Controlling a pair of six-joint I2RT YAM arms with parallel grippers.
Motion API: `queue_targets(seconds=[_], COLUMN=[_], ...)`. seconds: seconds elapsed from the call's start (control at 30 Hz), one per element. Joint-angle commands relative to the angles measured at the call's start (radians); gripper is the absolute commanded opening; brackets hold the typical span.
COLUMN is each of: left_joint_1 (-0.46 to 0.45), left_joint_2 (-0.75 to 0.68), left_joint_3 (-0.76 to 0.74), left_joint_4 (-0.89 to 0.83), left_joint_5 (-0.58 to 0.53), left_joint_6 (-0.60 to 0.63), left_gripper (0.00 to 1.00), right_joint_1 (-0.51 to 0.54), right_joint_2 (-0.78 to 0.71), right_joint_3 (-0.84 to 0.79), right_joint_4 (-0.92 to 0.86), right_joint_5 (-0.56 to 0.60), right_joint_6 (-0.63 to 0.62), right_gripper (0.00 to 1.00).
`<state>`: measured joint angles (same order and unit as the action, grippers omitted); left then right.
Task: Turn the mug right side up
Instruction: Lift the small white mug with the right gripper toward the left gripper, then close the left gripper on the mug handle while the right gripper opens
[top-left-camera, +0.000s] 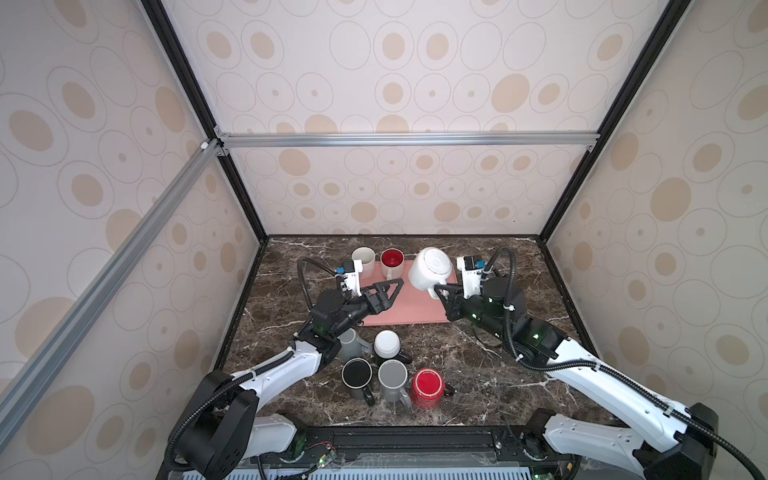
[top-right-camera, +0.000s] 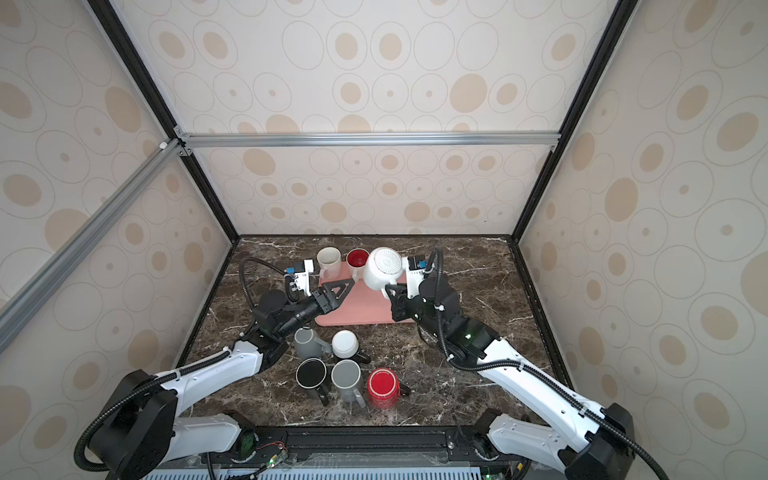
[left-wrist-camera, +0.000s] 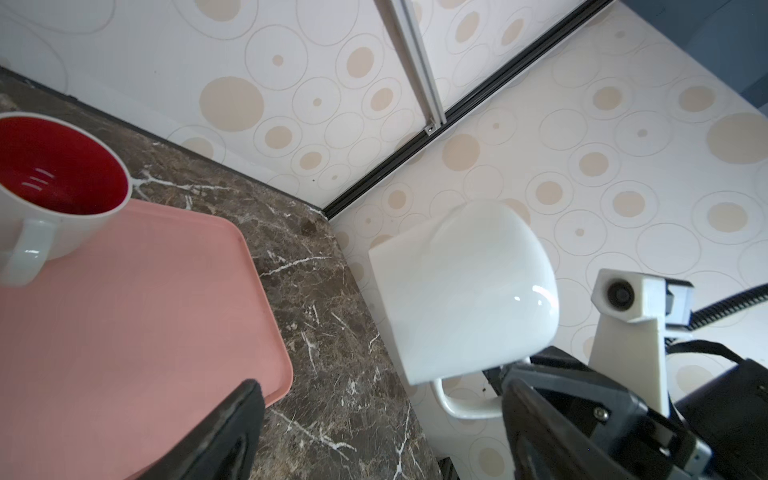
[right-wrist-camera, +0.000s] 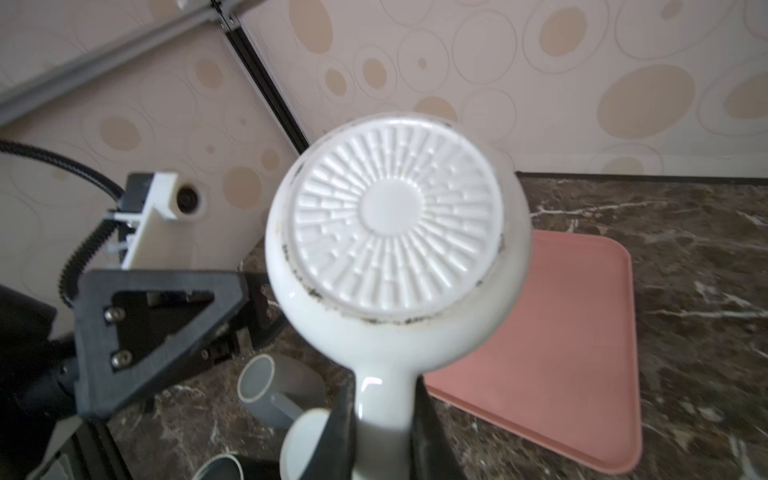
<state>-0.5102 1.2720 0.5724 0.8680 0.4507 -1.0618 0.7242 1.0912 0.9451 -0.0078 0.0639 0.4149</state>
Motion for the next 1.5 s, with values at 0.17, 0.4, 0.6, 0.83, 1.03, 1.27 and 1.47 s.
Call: queue_targets(seconds=[0.17, 0.4, 0.6, 0.83, 1.03, 1.27, 1.47], left_joint_1=[0.002, -0.018, -0.027, -0.028, -0.028, -0.027, -0.028], left_joint_2=[-0.005, 0.058, 0.096, 0.099, 0.129, 0.121, 0.104], left_joint_3=[-0.052, -0.048, -0.037, -0.001, 0.021, 0.032, 0.032], left_joint_4=[0.453, 0.652, 0.75, 0.758, 0.802, 0.79, 0.781], left_joint_5=[0.037, 0.033, -0.016, -0.053, -0.064, -0.071, -0.079], left_joint_6=[-0.152, -0.222, -0.255, -0.225, -0.243, -0.23, -0.221], left_gripper=[0.82, 0.72, 0.64, 0.63, 0.58, 0.53, 0.47], right_joint_1=[-0.005, -0.006, 0.006, 0.03, 0.055, 0.07, 0.079], right_joint_2=[0.1, 0.191, 0.243, 0.244, 0.243, 0.253, 0.245], right_joint_3=[0.103, 0.163, 0.189, 0.163, 0.148, 0.123, 0.083], right_joint_4=[0.529, 0.677, 0.742, 0.781, 0.786, 0.792, 0.786], right_joint_5=[-0.137, -0.209, -0.272, -0.293, -0.305, -0.32, -0.311], right_joint_6=[0.186, 0.296, 0.372, 0.419, 0.433, 0.454, 0.459], right_gripper=[0.0, 0.0, 0.0, 0.0, 0.0, 0.0, 0.0])
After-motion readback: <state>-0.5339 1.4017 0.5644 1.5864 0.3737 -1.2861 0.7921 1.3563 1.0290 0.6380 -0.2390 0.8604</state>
